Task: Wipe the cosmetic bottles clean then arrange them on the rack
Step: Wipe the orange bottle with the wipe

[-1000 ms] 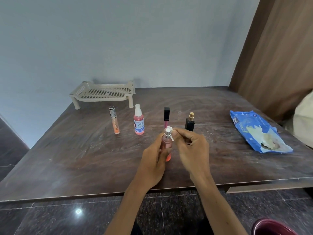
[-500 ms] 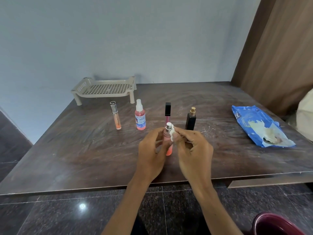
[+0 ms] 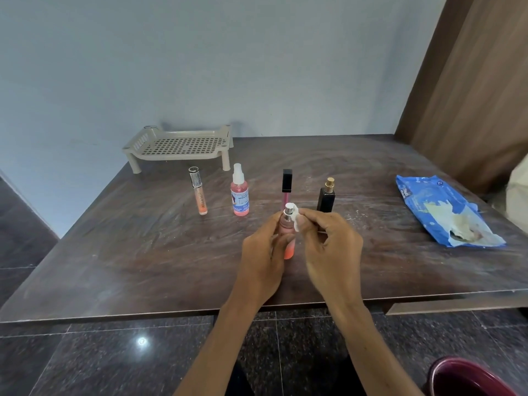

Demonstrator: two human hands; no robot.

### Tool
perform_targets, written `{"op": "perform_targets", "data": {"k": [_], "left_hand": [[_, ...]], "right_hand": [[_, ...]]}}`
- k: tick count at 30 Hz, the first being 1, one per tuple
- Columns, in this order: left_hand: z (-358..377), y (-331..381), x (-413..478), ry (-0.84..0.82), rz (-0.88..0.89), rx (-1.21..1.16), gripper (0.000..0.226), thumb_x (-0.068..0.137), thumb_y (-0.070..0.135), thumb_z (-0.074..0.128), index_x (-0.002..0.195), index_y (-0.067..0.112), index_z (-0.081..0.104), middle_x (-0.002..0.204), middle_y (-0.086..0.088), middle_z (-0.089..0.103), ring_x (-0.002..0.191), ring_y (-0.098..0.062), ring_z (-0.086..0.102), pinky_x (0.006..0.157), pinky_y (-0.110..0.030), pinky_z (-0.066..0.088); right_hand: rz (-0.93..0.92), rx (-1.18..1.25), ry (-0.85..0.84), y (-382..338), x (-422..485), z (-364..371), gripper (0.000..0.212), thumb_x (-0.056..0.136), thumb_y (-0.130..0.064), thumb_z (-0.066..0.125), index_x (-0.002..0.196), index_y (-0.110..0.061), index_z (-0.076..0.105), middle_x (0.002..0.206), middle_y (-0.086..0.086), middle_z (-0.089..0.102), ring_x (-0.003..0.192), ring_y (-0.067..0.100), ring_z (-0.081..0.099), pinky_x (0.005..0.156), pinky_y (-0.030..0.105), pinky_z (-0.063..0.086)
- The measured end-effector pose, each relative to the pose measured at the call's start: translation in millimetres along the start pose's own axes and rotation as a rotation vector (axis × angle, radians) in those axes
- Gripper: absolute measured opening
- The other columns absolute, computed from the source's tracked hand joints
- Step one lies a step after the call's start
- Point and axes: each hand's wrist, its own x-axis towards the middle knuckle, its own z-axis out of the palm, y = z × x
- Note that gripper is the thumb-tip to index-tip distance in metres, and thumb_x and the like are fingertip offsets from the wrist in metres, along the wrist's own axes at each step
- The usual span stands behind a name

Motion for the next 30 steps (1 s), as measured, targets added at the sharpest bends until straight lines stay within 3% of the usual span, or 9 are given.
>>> {"op": "perform_targets", "data": {"k": [4,10,17,19,21,24,30], "left_hand": [[0.5,-3.4,0.4,-0.016,-0.001,-0.026,0.039,0.1,0.004,0.056,0.134,0.025,0.055,0.108,0.015,0.069,0.1,0.008,0.066,0.087,-0.011,0.05],[-2.2,0.9,-0.1,-0.03,0.019,0.001,0.034,0.102,0.006,0.053,0.128,0.028,0.053,0.102,0.015,0.07,0.093,0.004,0.067,0.08,-0.013,0.051],[4.4,2.3,-1.9,-0.138,-0.017,-0.017,0.028,0.107,0.015,0.041,0.133,0.017,0.051,0.112,-0.01,0.068,0.1,-0.023,0.066,0.089,-0.043,0.054],[5.8,4.0,-0.7,-0.171,-0.027,0.0,0.041,0.107,0.03,0.041,0.144,0.011,0.041,0.126,-0.007,0.064,0.114,-0.022,0.063,0.097,-0.041,0.052],[5.7,3.5,0.4,-0.172,-0.024,-0.011,0.046,0.105,0.04,0.042,0.141,0.013,0.043,0.124,0.003,0.065,0.115,-0.011,0.062,0.096,-0.031,0.051],[7.4,1.5,3.0,-0.111,-0.014,-0.002,0.018,0.104,0.021,0.05,0.122,0.021,0.053,0.104,0.015,0.065,0.096,0.001,0.064,0.081,-0.017,0.05],[7.8,2.4,3.7,-0.107,-0.015,0.006,0.025,0.105,0.017,0.049,0.128,0.011,0.054,0.107,0.003,0.069,0.092,-0.007,0.066,0.078,-0.022,0.055]], "right_hand": [[-0.001,0.009,0.027,-1.6,-7.3,-0.2,0.016,0.092,-0.021,0.066,0.105,-0.024,0.075,0.089,-0.012,0.068,0.086,0.0,0.063,0.072,0.008,0.045],[0.001,-0.038,-0.049,-0.7,14.0,3.9,0.017,0.095,-0.015,0.061,0.093,-0.023,0.076,0.073,-0.011,0.066,0.065,0.004,0.056,0.058,0.008,0.037],[-0.044,-0.074,0.045,0.2,-6.9,0.8,0.02,0.095,-0.017,0.062,0.112,-0.019,0.072,0.087,-0.005,0.062,0.082,-0.006,0.056,0.067,0.003,0.04],[-0.047,-0.064,0.059,-2.5,-9.0,2.3,0.021,0.095,-0.015,0.062,0.113,-0.016,0.072,0.09,-0.005,0.062,0.083,-0.006,0.057,0.067,0.002,0.041],[-0.055,-0.069,0.066,-4.6,-9.2,3.3,0.021,0.095,-0.015,0.062,0.112,-0.013,0.072,0.091,-0.004,0.061,0.082,-0.003,0.059,0.066,0.001,0.041],[-0.07,-0.066,0.081,-4.9,-12.5,1.2,0.021,0.094,-0.015,0.064,0.112,-0.014,0.073,0.09,-0.005,0.062,0.074,0.001,0.06,0.064,0.003,0.043],[-0.1,-0.06,0.154,-7.4,-15.7,2.9,0.019,0.09,-0.013,0.068,0.108,-0.012,0.073,0.09,-0.005,0.066,0.079,-0.004,0.061,0.068,0.002,0.044]]}}
